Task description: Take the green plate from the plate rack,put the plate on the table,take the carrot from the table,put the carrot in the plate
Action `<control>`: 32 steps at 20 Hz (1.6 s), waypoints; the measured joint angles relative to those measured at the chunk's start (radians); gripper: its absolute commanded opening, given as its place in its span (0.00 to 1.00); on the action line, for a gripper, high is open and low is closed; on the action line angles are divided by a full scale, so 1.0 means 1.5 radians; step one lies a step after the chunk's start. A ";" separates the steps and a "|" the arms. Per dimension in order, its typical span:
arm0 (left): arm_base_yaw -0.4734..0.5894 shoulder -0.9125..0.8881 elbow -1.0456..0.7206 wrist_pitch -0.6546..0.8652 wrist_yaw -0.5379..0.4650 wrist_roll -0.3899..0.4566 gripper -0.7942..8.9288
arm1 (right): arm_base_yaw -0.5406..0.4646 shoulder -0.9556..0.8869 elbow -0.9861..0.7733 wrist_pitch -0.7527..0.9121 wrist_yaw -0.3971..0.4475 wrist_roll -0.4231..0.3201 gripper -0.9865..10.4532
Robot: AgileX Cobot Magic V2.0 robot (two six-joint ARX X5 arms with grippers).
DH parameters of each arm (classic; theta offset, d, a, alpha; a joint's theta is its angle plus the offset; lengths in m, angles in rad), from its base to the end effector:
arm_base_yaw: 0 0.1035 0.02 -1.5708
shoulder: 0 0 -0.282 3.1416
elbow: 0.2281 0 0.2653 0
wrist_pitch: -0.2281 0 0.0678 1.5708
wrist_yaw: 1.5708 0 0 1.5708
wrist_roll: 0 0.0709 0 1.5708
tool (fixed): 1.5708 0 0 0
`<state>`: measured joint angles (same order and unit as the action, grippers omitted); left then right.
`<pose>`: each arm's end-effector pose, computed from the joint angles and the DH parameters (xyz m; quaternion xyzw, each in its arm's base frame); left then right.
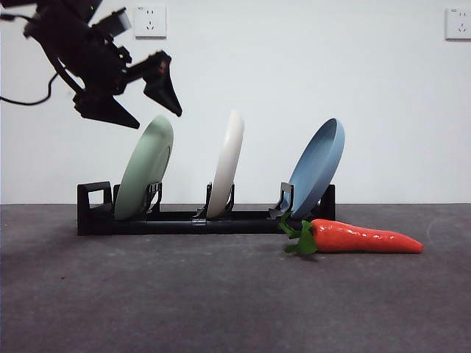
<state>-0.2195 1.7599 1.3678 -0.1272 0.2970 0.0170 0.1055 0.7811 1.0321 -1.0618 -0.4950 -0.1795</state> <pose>0.4371 -0.1188 0.2699 -0.0020 0.2544 -0.2490 0.9345 0.1405 0.0487 0.3300 -0.0027 0.3610 0.3054 0.8811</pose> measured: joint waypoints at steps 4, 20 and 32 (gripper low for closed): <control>-0.003 0.021 0.000 0.006 -0.025 0.001 0.69 | 0.000 0.000 0.000 -0.001 0.000 0.000 0.64; -0.014 0.028 0.001 -0.029 -0.001 0.001 0.07 | 0.000 0.000 0.000 -0.003 0.000 0.000 0.63; -0.013 -0.057 0.052 -0.083 0.032 -0.035 0.07 | 0.000 0.000 0.000 -0.003 0.000 0.000 0.63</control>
<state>-0.2386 1.6749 1.4464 -0.2516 0.3443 -0.0353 0.1055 0.7815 1.0321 -1.0664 -0.4946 -0.1795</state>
